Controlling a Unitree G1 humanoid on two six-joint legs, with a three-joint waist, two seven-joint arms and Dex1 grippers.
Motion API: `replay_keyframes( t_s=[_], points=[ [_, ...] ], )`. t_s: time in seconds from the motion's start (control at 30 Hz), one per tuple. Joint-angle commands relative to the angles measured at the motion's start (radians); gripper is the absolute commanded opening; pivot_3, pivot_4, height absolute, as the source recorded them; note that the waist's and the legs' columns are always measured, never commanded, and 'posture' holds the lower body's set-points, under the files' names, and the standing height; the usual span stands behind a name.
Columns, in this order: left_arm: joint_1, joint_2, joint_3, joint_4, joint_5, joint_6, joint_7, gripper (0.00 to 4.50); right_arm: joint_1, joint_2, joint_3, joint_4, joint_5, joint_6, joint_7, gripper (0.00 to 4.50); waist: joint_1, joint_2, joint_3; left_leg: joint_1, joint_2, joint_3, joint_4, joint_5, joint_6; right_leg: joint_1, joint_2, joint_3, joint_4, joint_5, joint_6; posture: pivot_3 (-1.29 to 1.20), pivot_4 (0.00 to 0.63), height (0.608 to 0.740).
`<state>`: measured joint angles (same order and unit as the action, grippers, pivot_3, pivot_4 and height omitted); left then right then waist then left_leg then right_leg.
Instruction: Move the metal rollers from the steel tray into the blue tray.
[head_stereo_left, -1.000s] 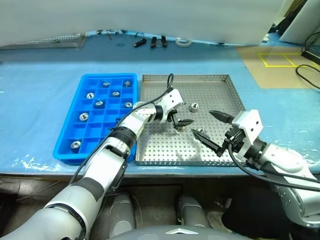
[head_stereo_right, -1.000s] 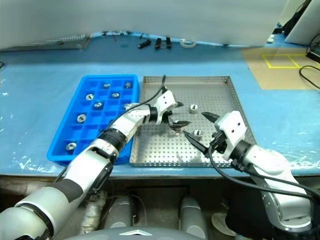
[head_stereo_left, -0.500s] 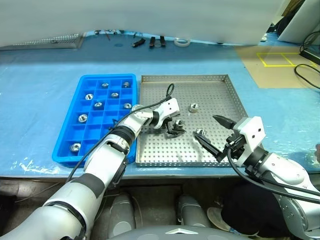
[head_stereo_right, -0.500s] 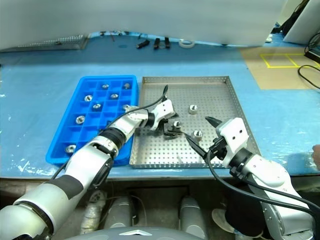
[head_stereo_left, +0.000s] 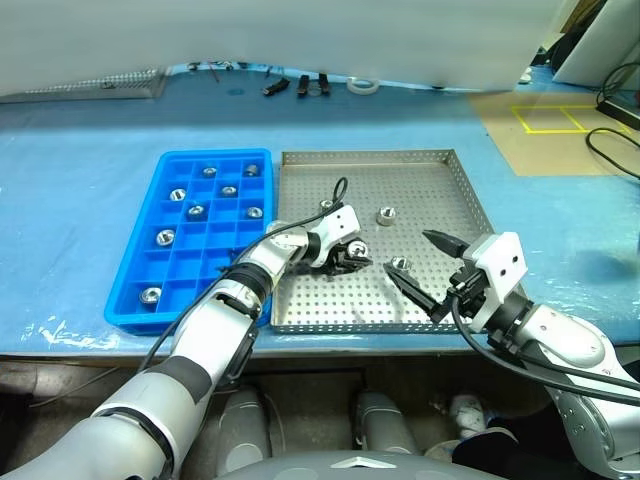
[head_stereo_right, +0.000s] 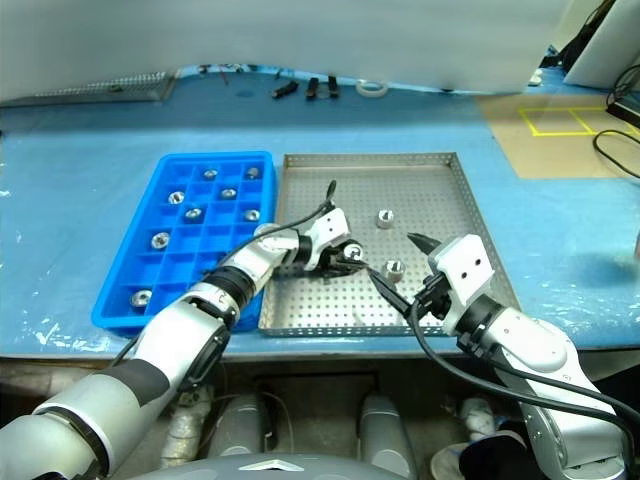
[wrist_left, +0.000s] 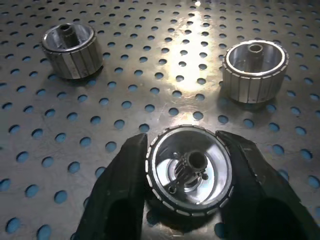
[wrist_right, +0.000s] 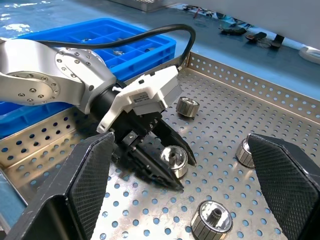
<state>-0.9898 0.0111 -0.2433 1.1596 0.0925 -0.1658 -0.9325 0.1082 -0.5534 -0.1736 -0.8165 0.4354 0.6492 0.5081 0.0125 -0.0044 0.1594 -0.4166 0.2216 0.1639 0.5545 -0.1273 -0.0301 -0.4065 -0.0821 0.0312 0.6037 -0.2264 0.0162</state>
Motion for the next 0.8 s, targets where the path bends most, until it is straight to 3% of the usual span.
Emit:
replay_keyframes(
  t_s=[0.03, 0.4, 0.6, 0.8],
  points=[
    [-0.020, 0.003, 0.015, -0.011, 0.003, -0.002, 0.008, 1.77, -0.016, -0.009, 0.003, -0.005, 0.010, -0.022, 0.006, 4.50, 0.000, 0.000, 0.000, 0.000, 0.000, 0.000, 0.000, 0.000, 0.000, 0.000, 0.000, 0.000, 0.000, 0.000, 0.000, -0.40, 0.150, 0.740],
    [0.027, 0.036, 0.067, -0.180, -0.068, 0.052, -0.061, 1.77, -0.097, -0.020, 0.044, 0.034, 0.024, -0.032, 0.049, 4.50, 0.002, 0.000, 0.000, 0.000, 0.000, 0.001, -0.004, 0.000, 0.000, -0.002, 0.000, 0.000, -0.001, 0.000, 0.000, -0.31, 0.150, 0.740],
    [0.144, 0.125, 0.114, -0.548, -0.140, 0.202, -0.047, 1.77, -0.277, -0.046, 0.095, 0.172, 0.039, -0.058, 0.152, 4.50, 0.007, 0.000, 0.001, 0.000, 0.000, 0.002, -0.007, 0.001, -0.001, -0.003, 0.000, 0.000, -0.001, 0.000, 0.000, -0.15, 0.150, 0.740],
    [0.380, 0.269, 0.177, -0.963, -0.191, 0.377, 0.024, 1.77, -0.451, -0.050, 0.210, 0.384, 0.005, -0.155, 0.317, 4.50, 0.033, 0.001, 0.001, 0.000, 0.002, 0.002, -0.012, 0.002, -0.004, -0.005, 0.001, -0.002, 0.000, -0.002, -0.003, 0.05, 0.150, 0.740]
  ],
)
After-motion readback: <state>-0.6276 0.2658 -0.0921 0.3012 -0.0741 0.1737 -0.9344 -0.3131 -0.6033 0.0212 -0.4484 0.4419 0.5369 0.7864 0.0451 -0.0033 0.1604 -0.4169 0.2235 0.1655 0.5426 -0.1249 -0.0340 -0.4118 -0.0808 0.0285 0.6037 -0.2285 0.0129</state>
